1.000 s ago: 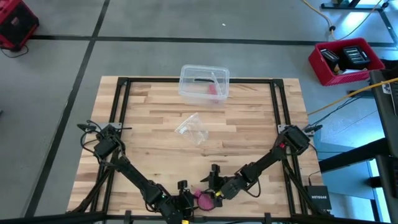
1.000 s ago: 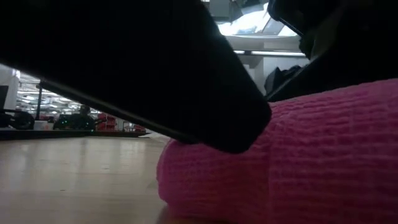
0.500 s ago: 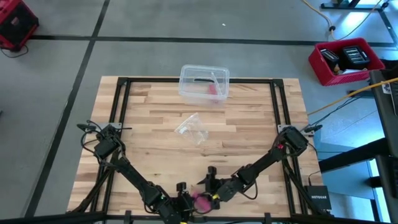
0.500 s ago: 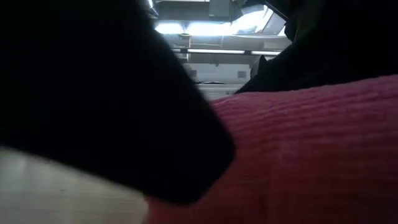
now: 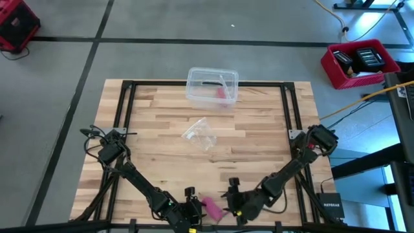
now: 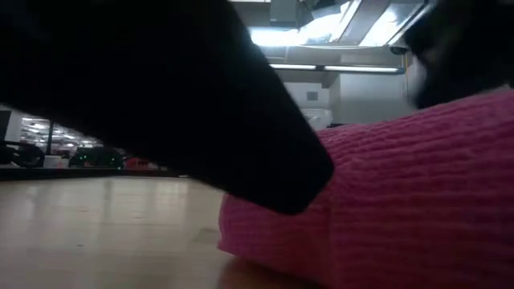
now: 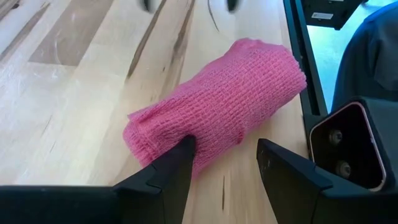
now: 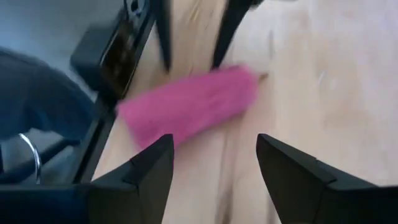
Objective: Roll bandage
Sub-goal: Roll the pink bandage, then open the transparent zip bag
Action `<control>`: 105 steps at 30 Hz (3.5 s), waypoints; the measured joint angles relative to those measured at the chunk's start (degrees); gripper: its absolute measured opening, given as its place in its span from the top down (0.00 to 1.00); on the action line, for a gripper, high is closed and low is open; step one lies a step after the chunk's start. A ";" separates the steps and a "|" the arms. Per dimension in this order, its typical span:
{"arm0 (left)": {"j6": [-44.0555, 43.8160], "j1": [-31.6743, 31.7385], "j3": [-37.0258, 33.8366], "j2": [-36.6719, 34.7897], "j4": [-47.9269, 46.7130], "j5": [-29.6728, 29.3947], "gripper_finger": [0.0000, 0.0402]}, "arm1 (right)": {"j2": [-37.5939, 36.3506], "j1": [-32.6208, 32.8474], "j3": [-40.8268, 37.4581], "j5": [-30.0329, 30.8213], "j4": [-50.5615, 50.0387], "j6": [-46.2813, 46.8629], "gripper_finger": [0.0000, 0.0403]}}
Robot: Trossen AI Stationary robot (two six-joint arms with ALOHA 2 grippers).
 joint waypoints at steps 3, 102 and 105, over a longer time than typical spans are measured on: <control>0.00 0.24 0.02 -0.02 0.11 0.11 0.57 | 1.53 1.33 -1.12 1.70 0.41 1.66 0.42; 26.32 27.99 -6.04 -18.71 -15.59 25.38 0.56 | -17.21 -18.82 -25.92 8.05 11.44 -7.85 0.42; 29.79 27.99 -6.08 -23.66 -19.53 19.08 0.56 | -17.21 -18.84 -25.94 7.85 10.96 -6.67 0.42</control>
